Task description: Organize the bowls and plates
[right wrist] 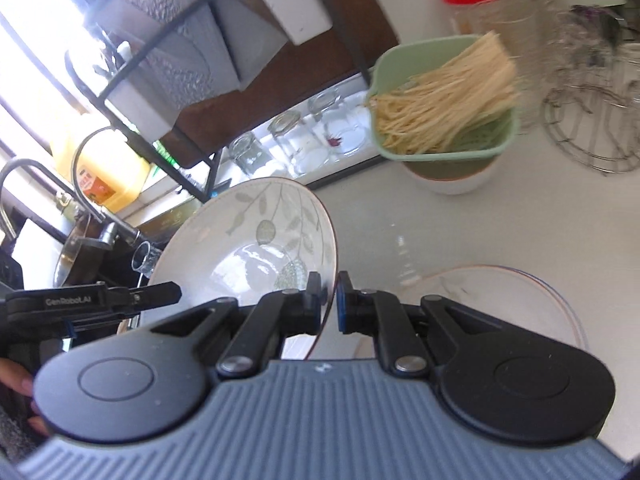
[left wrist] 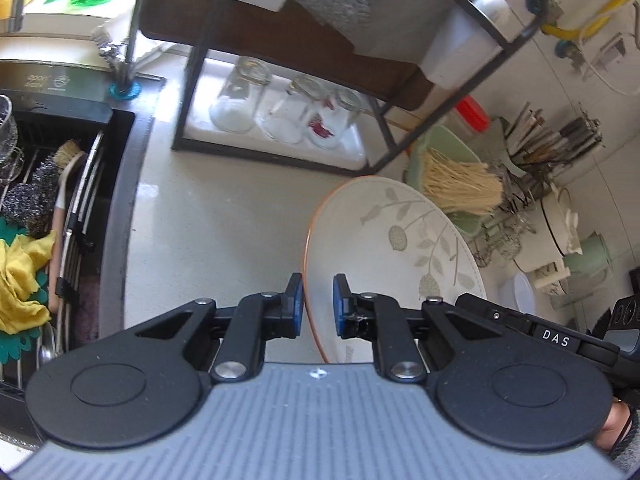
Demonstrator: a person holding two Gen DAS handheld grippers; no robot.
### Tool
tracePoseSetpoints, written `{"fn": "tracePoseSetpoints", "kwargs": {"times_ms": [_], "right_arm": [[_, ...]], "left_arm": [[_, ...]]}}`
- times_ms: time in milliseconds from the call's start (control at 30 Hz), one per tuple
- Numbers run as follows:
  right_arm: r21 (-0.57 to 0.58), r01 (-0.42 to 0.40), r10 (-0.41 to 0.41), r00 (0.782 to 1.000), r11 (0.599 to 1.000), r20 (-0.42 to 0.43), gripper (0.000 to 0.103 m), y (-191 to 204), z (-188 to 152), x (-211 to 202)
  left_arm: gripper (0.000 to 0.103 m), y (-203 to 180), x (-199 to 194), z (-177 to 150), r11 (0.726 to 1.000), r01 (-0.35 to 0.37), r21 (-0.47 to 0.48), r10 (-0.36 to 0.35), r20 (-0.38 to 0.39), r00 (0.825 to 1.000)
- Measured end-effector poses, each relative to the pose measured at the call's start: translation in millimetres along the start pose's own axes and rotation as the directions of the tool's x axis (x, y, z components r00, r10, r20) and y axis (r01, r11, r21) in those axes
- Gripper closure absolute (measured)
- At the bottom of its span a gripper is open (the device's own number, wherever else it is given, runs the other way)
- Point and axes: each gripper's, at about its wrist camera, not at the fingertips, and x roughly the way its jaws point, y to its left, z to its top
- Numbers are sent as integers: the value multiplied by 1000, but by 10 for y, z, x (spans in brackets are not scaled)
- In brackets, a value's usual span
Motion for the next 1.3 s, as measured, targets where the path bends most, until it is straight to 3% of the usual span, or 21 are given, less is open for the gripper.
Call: {"fn": "tracePoseSetpoints", "kwargs": {"times_ms": [167,367,900,1300], "right_arm": [[76,10,-12,1000,997,28,93,-220,-141,-282],[60,38,-38,999,997,12,93,-493,-301,-452],[10,60,-58,992,998,-114,92,-1175,-543,-477],[-7,65,-66,990,998,-122,92,-1433,-455,-470]], "left_arm": [[86,-238,46,-128,998,41,44,-39,-45,998],[86,-425,236,-337,998,60,21,-58,-105,993],[86,-701,760,-904,1000,2,-23,-7,-207,978],[86,-1012,1062,-897,996,-85,0,83,-220,972]]}}
